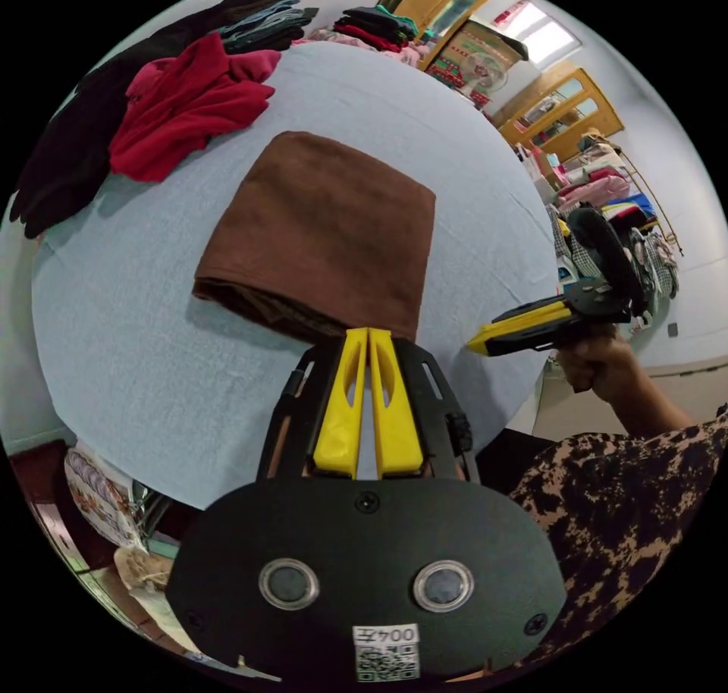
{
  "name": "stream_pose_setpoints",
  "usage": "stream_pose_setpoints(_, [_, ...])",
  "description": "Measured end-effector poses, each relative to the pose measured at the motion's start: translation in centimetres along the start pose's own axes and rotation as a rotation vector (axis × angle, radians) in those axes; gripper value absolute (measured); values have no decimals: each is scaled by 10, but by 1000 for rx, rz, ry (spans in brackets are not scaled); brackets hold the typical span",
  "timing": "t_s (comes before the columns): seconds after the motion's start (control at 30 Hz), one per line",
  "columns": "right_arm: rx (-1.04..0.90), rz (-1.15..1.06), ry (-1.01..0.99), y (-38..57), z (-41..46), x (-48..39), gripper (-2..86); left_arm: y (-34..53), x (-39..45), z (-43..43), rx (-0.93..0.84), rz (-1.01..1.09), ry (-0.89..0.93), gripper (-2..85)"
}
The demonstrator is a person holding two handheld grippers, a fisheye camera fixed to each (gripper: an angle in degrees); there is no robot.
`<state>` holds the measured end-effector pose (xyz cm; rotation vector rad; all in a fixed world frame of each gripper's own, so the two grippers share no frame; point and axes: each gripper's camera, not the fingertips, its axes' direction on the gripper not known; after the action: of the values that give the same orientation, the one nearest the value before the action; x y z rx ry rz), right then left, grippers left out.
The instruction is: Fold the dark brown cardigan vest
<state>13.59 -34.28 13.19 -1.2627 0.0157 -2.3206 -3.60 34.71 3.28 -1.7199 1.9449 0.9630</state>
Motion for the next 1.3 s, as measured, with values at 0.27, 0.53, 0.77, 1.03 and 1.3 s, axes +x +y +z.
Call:
stream_pose_setpoints(0.27, [339, -25, -344, 15, -89, 64, 31, 2, 32, -17, 44, 10, -31, 3])
stream_pose_setpoints(0.53, [382, 149, -689, -18, -100, 128, 122, 8, 37, -28, 14, -23, -31, 8])
stream_pose_setpoints(0.77, [359, 233, -647, -32, -101, 133, 69, 10, 32, -48, -31, -39, -72, 4])
stream_pose_setpoints(1.03, [348, 73, -326, -25, -126, 102, 64, 21, 8, -78, -79, -100, -88, 4])
stream_pose_setpoints(1.3, [122, -194, 283, 13, -102, 21, 97, 50, -28, -139, -30, -115, -40, 25])
